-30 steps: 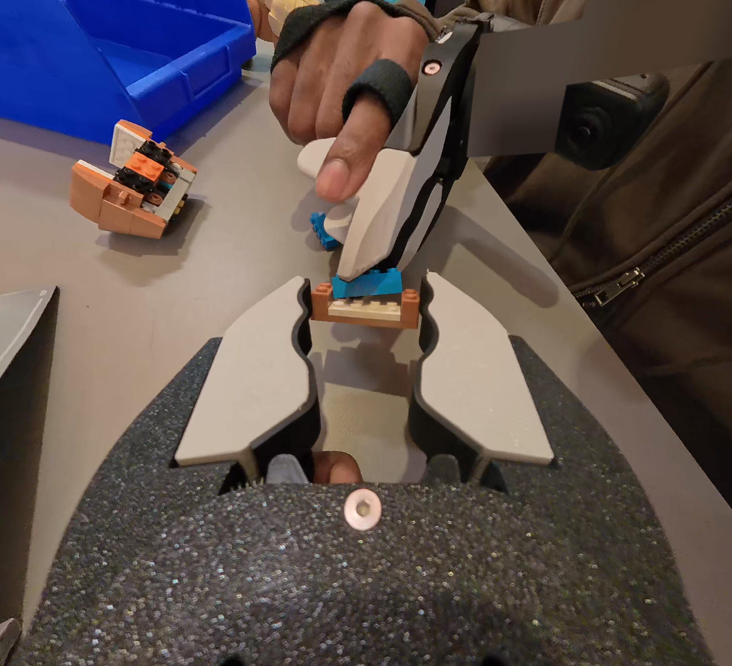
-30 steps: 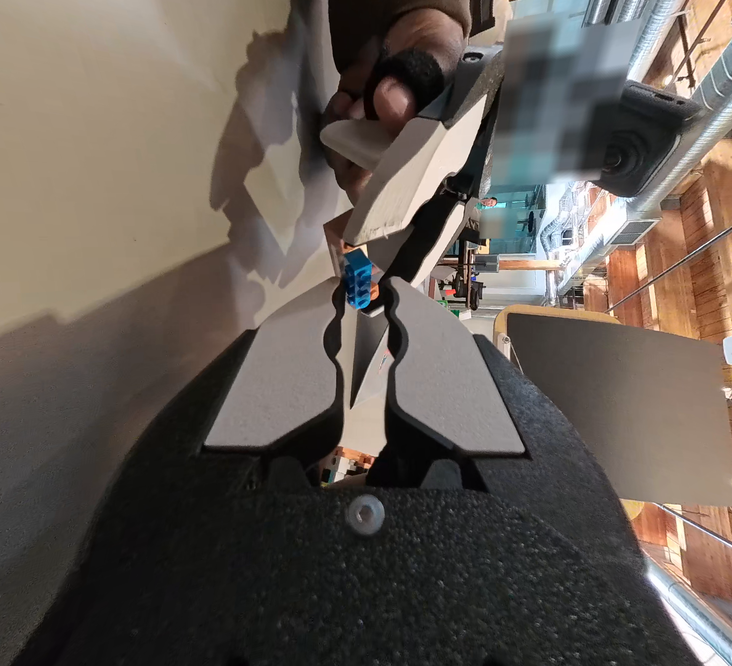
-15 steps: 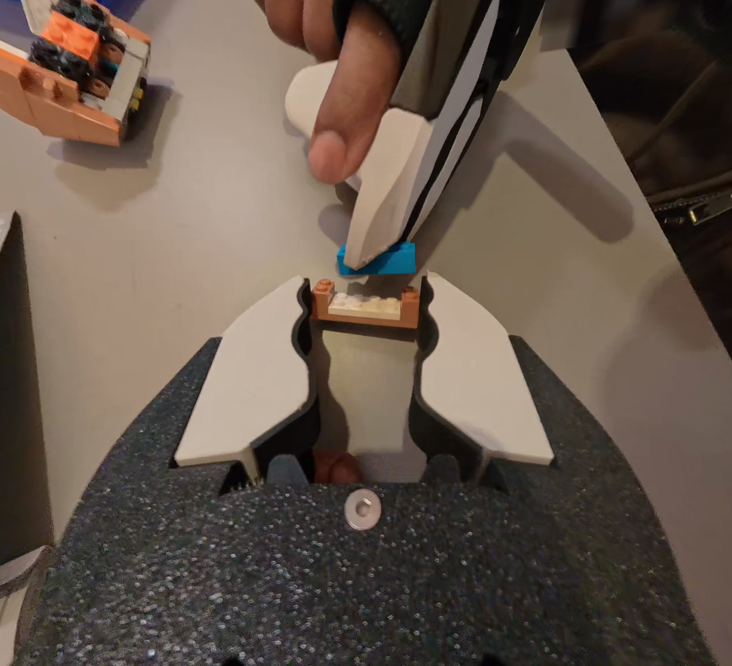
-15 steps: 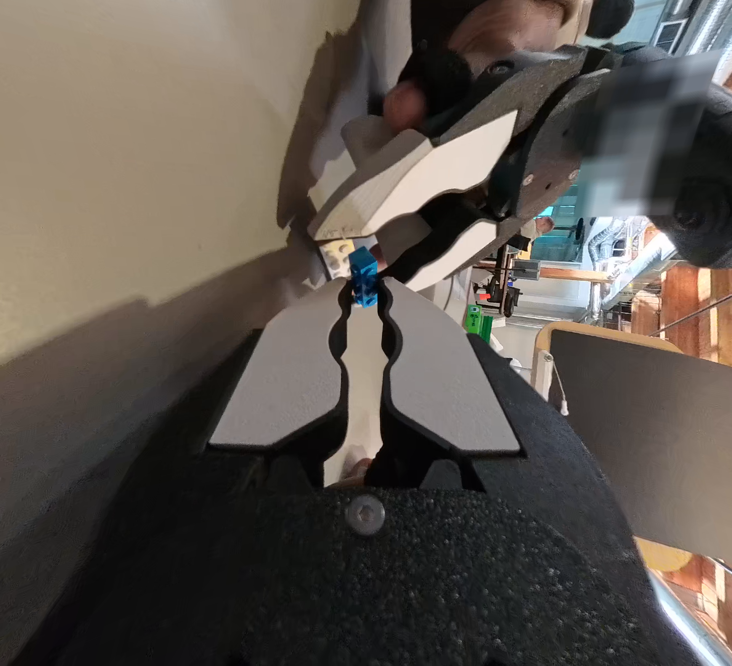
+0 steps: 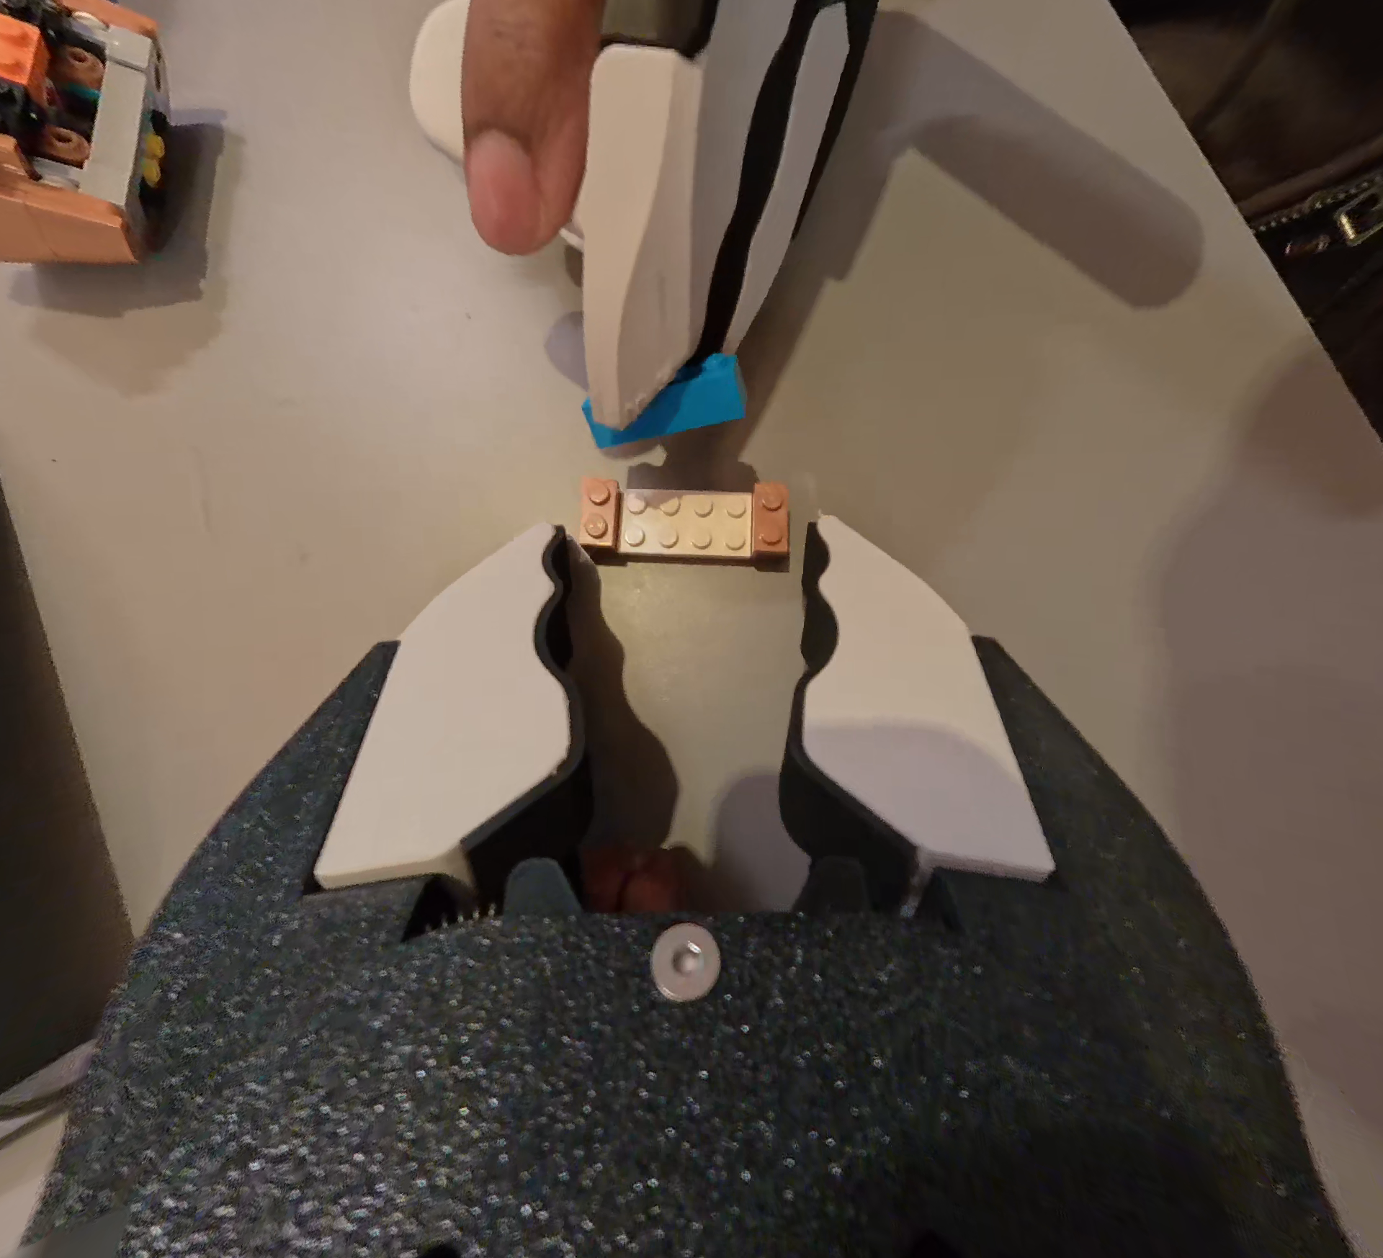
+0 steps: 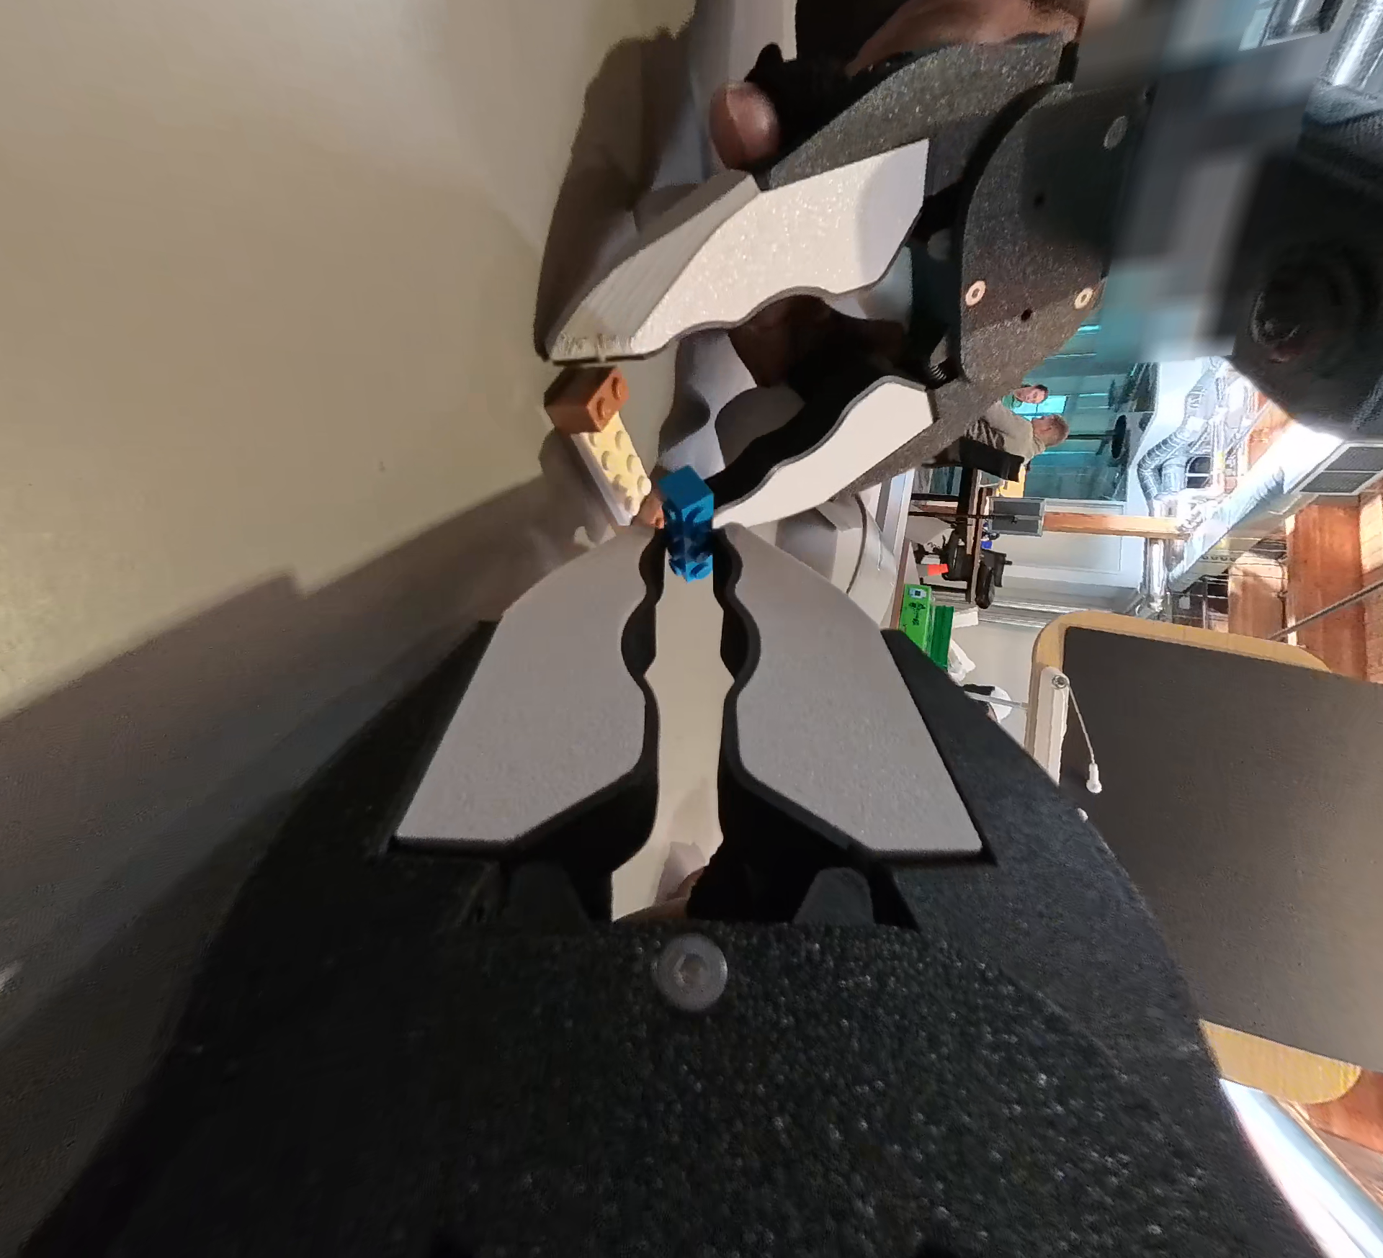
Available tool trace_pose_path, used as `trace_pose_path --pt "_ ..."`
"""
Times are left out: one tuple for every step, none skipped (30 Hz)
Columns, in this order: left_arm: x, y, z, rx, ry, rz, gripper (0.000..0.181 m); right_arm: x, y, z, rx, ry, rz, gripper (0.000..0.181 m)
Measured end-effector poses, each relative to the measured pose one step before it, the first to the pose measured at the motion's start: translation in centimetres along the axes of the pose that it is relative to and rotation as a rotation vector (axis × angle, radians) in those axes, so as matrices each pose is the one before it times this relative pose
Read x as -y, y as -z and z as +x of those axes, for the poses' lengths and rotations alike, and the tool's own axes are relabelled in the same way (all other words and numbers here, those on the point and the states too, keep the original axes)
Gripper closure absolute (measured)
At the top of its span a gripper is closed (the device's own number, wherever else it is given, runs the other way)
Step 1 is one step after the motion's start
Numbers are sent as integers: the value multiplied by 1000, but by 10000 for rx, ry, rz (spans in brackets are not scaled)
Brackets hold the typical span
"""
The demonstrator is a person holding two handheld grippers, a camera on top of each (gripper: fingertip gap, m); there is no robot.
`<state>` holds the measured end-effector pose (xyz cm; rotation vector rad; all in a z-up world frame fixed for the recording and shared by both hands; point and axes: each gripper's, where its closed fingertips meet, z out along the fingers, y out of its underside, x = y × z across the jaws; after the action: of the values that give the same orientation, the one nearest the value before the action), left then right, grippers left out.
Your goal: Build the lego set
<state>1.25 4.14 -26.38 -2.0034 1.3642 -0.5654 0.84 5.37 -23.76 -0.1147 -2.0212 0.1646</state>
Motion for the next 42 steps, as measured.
trace_pose_path --pt "70 -69 -21 -46 -45 3 121 16 -8 -33 18 -13 12 169" --pt "72 -66 1 -39 -53 13 122 -18 -11 -33 4 -3 -2 169" --pt "53 -36 34 -52 -45 7 125 -18 -15 -25 4 3 -10 169" --pt "61 -44 72 -74 -67 6 128 -16 -15 -15 2 -1 -2 169" --pt "72 -52 64 -54 -59 11 128 4 -11 -3 1 -8 3 169" --pt "76 -68 -54 29 -2 16 128 10 -10 -7 4 -6 0 169" --pt "99 -90 -103 71 67 20 128 19 -1 19 -10 13 -1 169" --pt "126 -61 -257 180 95 41 128 6 15 30 -14 27 -11 169" --pt "123 -14 -140 134 -1 62 128 -11 5 27 -14 28 -14 169" --pt "92 6 -10 70 -51 60 128 -5 22 66 -30 34 -13 169" --pt "105 29 16 27 -1 75 128 -31 18 96 -40 44 -33 169" --pt "170 76 33 -12 61 120 128 -51 1 83 -30 59 -46 169" --pt "206 90 17 -23 100 151 128 -37 12 71 -20 70 -36 169" --pt "208 91 9 -29 108 151 128 -15 13 65 -30 68 -33 169" --pt "191 72 -34 0 101 136 128 16 -6 41 -15 80 -45 169" --pt "140 58 -47 14 92 98 129 43 7 10 -4 117 -44 169" --pt "134 24 11 -19 60 86 128 55 -2 14 -13 145 -49 169" --pt "136 18 33 -15 28 82 129 43 -12 31 -21 156 -67 169" --pt "86 -1 22 -8 22 46 129 31 -22 18 -13 154 -70 169" --pt "-19 -28 3 10 1 -19 129 25 -13 4 8 145 -69 169" --pt "3 -13 14 5 -1 -9 129 16 -16 -26 24 141 -69 169" --pt "15 -18 -9 15 16 1 129 0 -8 -24 26 151 -68 169" --pt "-20 -9 -34 28 5 -20 129 11 9 -28 21 152 -52 169" --pt "-4 -1 15 9 -12 -6 129 28 33 -32 25 120 -25 169" --pt "-11 -1 32 -2 -15 -15 129 25 37 -62 51 87 -11 169" --pt "-65 -15 29 5 -22 -52 129 22 37 -83 74 85 -7 169" --pt "-27 -9 19 10 -33 -45 129 21 38 -129 95 91 -8 169" --pt "2 -10 47 -9 -23 -25 129 7 10 -166 122 93 -19 169" --pt "-2 -11 -5 19 -20 -32 129 -14 -11 -181 126 92 -30 169" --pt "40 -4 1 12 -12 -3 129 -18 -34 -222 144 89 -42 169" --pt "99 13 7 0 15 45 129 -17 -53 -153 99 89 -42 169" --pt "57 -1 -14 1 26 25 129 8 -57 -34 24 73 -29 168" --pt "-26 -11 2 2 0 -12 129 24 -39 -28 31 52 -15 168" --pt "-21 -12 14 -4 -6 -6 129 39 -33 -13 28 31 -2 168" --pt "5 -7 17 -6 6 16 129 21 -35 -8 27 7 1 168" --pt "15 -4 8 -3 11 16 129 19 -35 3 14 -11 8 168" --pt "1 -5 -3 -6 10 14 129 9 -31 24 0 -19 9 167" --pt "9 7 -6 1 9 20 129 -9 -27 27 -18 -15 1 167" --pt "-5 8 -25 -3 26 18 129 -22 -21 32 -34 -17 -2 166" --pt "26 15 -26 -3 29 51 129 -25 -20 47 -36 -31 -3 166" --pt "11 12 -12 -12 46 43 129 -29 -13 64 -32 -43 -4 165" --pt "45 34 -38 -4 37 43 129 -30 -3 79 -32 -46 -3 164"
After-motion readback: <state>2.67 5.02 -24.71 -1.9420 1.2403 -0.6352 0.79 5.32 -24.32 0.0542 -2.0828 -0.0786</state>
